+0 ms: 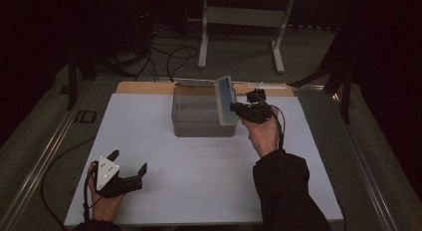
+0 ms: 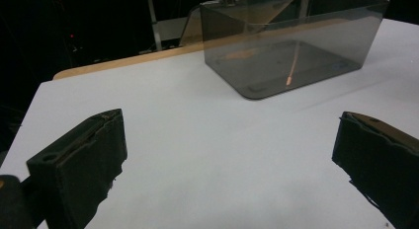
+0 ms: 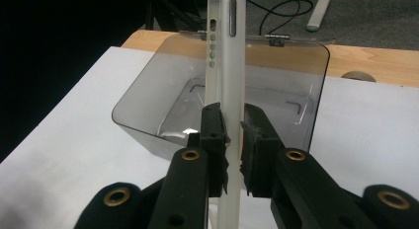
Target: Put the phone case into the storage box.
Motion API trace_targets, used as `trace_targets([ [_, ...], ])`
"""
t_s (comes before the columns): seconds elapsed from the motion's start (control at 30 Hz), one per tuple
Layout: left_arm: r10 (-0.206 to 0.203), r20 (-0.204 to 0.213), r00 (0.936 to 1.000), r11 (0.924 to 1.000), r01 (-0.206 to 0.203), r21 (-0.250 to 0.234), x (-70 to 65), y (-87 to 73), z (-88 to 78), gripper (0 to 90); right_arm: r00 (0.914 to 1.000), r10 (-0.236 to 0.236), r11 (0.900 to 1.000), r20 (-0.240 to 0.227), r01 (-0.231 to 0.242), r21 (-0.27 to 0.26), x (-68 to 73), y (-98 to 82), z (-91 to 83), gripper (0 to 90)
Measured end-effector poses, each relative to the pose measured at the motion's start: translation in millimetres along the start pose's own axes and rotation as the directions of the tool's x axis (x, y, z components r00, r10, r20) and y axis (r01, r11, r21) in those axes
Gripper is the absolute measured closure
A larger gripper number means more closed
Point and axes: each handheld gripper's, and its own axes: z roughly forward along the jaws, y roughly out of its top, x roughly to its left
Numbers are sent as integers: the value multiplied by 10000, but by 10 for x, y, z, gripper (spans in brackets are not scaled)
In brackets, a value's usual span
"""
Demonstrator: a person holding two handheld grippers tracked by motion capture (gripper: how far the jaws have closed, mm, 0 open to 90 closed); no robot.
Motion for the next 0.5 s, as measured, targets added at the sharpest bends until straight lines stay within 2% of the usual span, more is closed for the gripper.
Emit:
trace_targets([
  [0.5,-9,-16,10000,10000,9,-22,0,1,-3,10,9995,49,10000,298,-51,70,-41,92,65,814],
])
